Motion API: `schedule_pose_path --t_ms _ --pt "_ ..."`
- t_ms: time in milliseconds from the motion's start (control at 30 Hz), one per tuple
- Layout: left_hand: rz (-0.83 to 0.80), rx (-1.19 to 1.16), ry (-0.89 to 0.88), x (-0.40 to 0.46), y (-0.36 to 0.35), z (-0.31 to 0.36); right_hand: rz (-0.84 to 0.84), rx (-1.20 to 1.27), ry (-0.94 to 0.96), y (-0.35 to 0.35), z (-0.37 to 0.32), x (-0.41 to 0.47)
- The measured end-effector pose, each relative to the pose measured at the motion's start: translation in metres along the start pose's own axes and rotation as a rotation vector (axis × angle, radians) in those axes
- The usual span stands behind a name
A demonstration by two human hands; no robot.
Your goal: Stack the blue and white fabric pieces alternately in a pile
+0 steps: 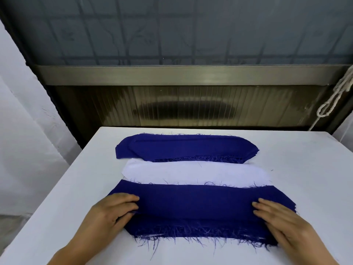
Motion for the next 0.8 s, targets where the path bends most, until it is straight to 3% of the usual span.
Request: schedule_pose_path --t_ms 333,500,800 --pt "-0.025 -0.036 -0.022 -0.007 -0.005 0.001 -0.053 0.012 0.018 -0.001 -0.001 0.0" --pt "-0.067 -0.043 -0.009 -0.002 0.0 0.006 -0.089 0.06 -0.06 0.005 0.007 0.003" --pt "-0.163 0.105 -0.005 0.076 -0.048 0.047 -0.276 0.099 -0.131 -0.042 -0.02 0.073"
Point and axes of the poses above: each hand's wrist, its own x-axis towards the middle knuckle, its own y-axis out of the back of the hand, z = x × y, the point moved 9 cm from there along x, towards the middle knuckle, and after that the axes turned 1 degree about -z, right-handed, at the moved point
